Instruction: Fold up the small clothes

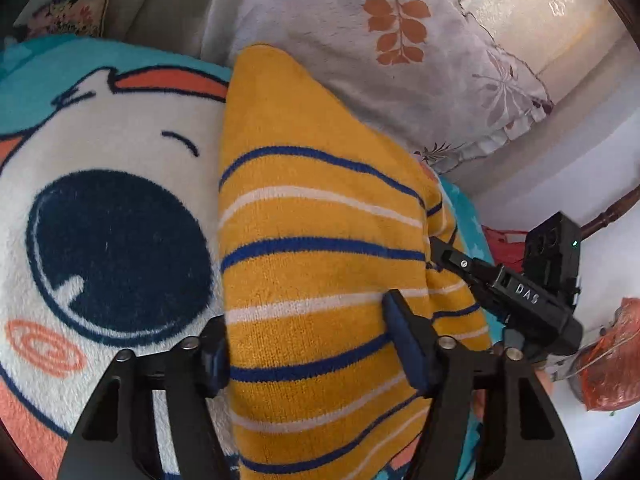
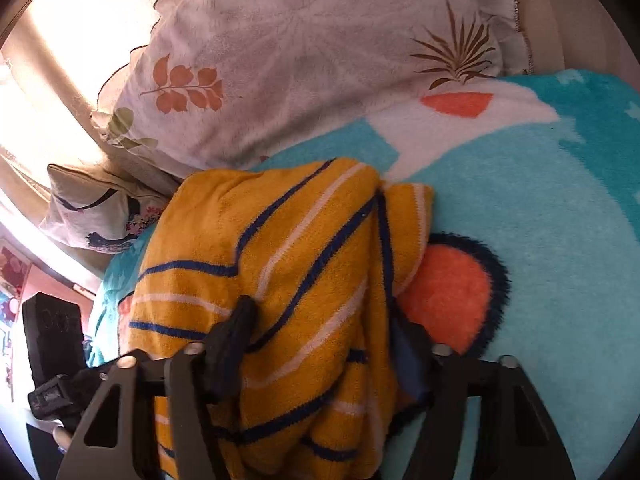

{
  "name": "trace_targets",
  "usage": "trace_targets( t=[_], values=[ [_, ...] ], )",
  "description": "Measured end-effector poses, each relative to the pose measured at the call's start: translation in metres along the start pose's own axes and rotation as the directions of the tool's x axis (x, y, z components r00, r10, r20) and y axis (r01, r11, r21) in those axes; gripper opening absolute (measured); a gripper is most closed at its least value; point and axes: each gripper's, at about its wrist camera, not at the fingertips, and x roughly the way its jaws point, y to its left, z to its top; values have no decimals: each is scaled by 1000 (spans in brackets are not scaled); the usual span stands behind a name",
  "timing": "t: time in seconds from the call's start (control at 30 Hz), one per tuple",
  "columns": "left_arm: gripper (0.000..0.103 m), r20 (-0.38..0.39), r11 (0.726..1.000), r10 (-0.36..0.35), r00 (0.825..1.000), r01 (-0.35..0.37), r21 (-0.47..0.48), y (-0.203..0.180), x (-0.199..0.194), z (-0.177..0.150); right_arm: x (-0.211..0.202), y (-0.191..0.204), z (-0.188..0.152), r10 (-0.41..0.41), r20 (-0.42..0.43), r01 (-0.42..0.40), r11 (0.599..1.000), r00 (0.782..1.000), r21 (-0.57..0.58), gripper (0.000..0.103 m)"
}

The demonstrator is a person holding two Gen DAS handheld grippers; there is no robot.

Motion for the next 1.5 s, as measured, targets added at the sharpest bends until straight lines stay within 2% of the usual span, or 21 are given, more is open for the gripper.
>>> trace_targets(
  t=[0.03, 0.07, 0.1, 0.17, 0.27, 0.37, 0.43, 0.53, 0.63, 0.7, 0.73, 0.8, 1.0, 1.1, 1.17, 1.23, 1.3, 1.33, 1.37, 1.43, 1.5],
  values=[
    [47, 11, 1000, 1, 1000, -1, 18, -4, -6, 0, -4, 4, 1, 7, 5, -7, 1000, 1000, 7, 33],
    [40, 21, 1000, -6, 1000, 5, 24, -5, -13, 2, -8, 9, 1, 5, 12, -5, 1000, 1000, 1, 31],
    [39, 28, 1000, -19, 999, 19, 22, -5, -21, 4, -12, 16, 2, 5, 22, -5, 1000, 1000, -12, 29],
    [39, 44, 999, -36, 998, 36, 13, -4, -37, 9, -22, 34, 4, 29, 41, -28, 999, 999, -37, 28],
    [39, 97, 999, -21, 995, 18, 27, -4, -64, 17, -31, 66, 7, 77, 69, -71, 993, 995, -92, 27],
    [42, 91, 1000, 29, 995, -30, 4, 10, -76, 22, -30, 83, 6, 98, 78, -88, 988, 992, -124, 28],
    [43, 76, 996, 86, 993, -84, -22, 23, -78, 19, -18, 76, 4, 52, 72, -47, 996, 996, -76, 37],
    [42, 53, 990, 134, 990, -133, -37, 40, -85, 1, -14, 60, 1, 2, 92, -1, 1000, 996, -13, 37],
    [42, 107, 988, 151, 983, -149, -28, 51, -108, -20, -33, 62, -3, -3, 156, 7, 1000, 988, -25, 38],
    [44, 166, 987, 162, 973, -161, -19, 55, -127, -34, -49, 82, -8, -39, 220, 66, 991, 975, -114, 42],
    [47, 202, 985, 172, 964, -172, -16, 53, -136, -40, -53, 93, -10, -41, 235, 80, 984, 971, -160, 54],
    [52, 271, 977, 208, 940, -215, -5, 47, -148, -53, -52, 111, -16, -4, 222, 56, 972, 975, -227, 64],
    [69, 420, 931, 330, 846, -364, 1, 28, -176, -86, 3, 156, -28, 47, 69, -22, 948, 997, -318, 65],
    [76, 484, 895, 395, 781, -446, -11, 23, -191, -98, 39, 162, -27, 3, 26, 6, 941, 1000, -337, 65],
    [89, 527, 869, 435, 730, -493, -34, 21, -203, -104, 58, 155, -23, -106, 49, 116, 933, 993, -342, 64],
    [97, 564, 847, 467, 681, -528, -63, 21, -214, -109, 58, 144, -17, -148, 80, 166, 938, 986, -305, 56],
    [102, 593, 831, 487, 642, -548, -89, 23, -221, -112, 43, 140, -19, -185, 130, 214, 939, 974, -270, 56],
    [103, 599, 828, 494, 631, -552, -100, 24, -223, -112, 31, 142, -23, -184, 154, 222, 934, 971, -279, 57],
    [103, 599, 831, 491, 633, -546, -105, 26, -223, -113, 21, 145, -28, -164, 166, 208, 931, 972, -299, 57],
    [103, 575, 848, 477, 665, -519, -102, 31, -221, -112, 1, 155, -41, -123, 187, 181, 923, 975, -340, 57],
    [103, 535, 850, 485, 692, -516, -104, 33, -214, -112, -13, 164, -60, -81, 173, 144, 909, 982, -392, 57]
  ],
)
